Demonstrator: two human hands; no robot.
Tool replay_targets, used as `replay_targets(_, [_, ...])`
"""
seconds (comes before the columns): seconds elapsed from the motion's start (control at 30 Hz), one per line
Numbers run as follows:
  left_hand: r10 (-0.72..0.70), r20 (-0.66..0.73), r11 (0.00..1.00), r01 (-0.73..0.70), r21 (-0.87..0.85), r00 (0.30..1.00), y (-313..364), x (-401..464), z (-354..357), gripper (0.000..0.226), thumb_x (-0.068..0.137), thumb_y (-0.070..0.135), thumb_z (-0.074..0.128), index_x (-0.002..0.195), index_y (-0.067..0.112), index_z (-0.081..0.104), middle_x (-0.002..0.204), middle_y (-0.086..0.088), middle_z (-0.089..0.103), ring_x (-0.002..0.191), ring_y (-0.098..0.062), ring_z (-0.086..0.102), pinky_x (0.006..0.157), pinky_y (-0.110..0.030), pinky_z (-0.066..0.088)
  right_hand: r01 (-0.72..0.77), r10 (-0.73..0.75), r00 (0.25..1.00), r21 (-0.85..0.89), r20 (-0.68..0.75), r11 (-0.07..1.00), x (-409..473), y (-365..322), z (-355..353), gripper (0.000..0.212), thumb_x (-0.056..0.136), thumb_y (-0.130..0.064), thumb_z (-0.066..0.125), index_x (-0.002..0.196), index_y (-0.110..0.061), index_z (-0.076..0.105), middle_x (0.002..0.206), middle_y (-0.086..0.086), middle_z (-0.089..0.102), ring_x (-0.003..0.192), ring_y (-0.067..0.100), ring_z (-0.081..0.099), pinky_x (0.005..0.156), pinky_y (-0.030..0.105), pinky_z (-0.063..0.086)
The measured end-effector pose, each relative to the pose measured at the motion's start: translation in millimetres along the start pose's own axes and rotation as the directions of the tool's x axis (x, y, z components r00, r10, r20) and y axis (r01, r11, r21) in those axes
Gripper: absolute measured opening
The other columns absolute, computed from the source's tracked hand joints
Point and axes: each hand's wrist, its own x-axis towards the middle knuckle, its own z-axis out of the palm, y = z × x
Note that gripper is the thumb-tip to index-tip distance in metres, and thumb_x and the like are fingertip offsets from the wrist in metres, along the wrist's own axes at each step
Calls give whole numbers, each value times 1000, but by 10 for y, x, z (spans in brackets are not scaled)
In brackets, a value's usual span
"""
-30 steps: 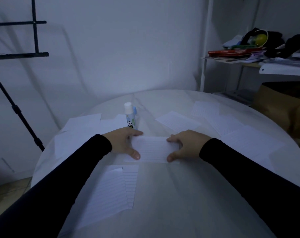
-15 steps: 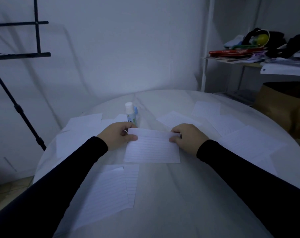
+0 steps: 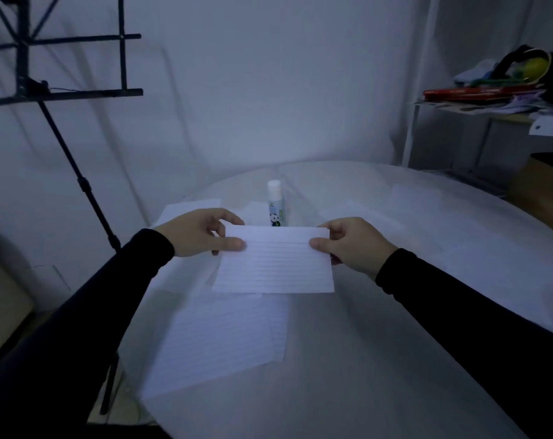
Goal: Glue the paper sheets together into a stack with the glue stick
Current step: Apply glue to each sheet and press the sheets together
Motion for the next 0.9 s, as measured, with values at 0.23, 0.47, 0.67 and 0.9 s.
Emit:
replay_targets(0.23, [-266, 256, 894, 138, 426, 929, -254, -280, -8, 74, 46, 54, 89, 109, 46, 51, 106, 17, 50, 86, -4, 52, 77, -22, 41, -112, 118, 983, -45, 138, 993, -89, 25, 122, 14, 85, -13, 67, 99, -10, 66, 102, 17, 69, 92, 30, 67, 86, 44, 56])
replay_targets(0.47, [-81, 140, 955, 36, 295, 987, -384, -251, 187, 55, 54, 35, 91, 101, 37, 63, 95, 14, 51, 70, -1, 42, 65, -13, 35, 106, -49, 990, -463, 132, 880, -161, 69, 350, 18, 83, -19, 66, 100, -13, 68, 81, -5, 59, 71, 9, 53, 56, 10, 36])
replay_targets(0.67, [-38, 125, 977, 11, 213, 991, -405, -226, 42, 59, 39, 65, 76, 95, 50, 62, 102, 22, 60, 83, -4, 49, 73, -15, 37, 129, -121, 991, -502, 48, 855, -132, 88, 292, 26, 82, -20, 67, 108, -20, 64, 75, -13, 43, 66, 0, 43, 53, 5, 32])
replay_targets(0.9, [-116, 152, 942, 60, 332, 981, -517, -239, 30, 56, 62, 39, 87, 112, 44, 60, 104, 21, 48, 88, 3, 45, 74, -10, 33, 244, -202, 969, -627, 139, 739, -269, 34, 507, 49, 80, -42, 67, 127, -33, 53, 129, -4, 42, 118, 15, 41, 99, 26, 32])
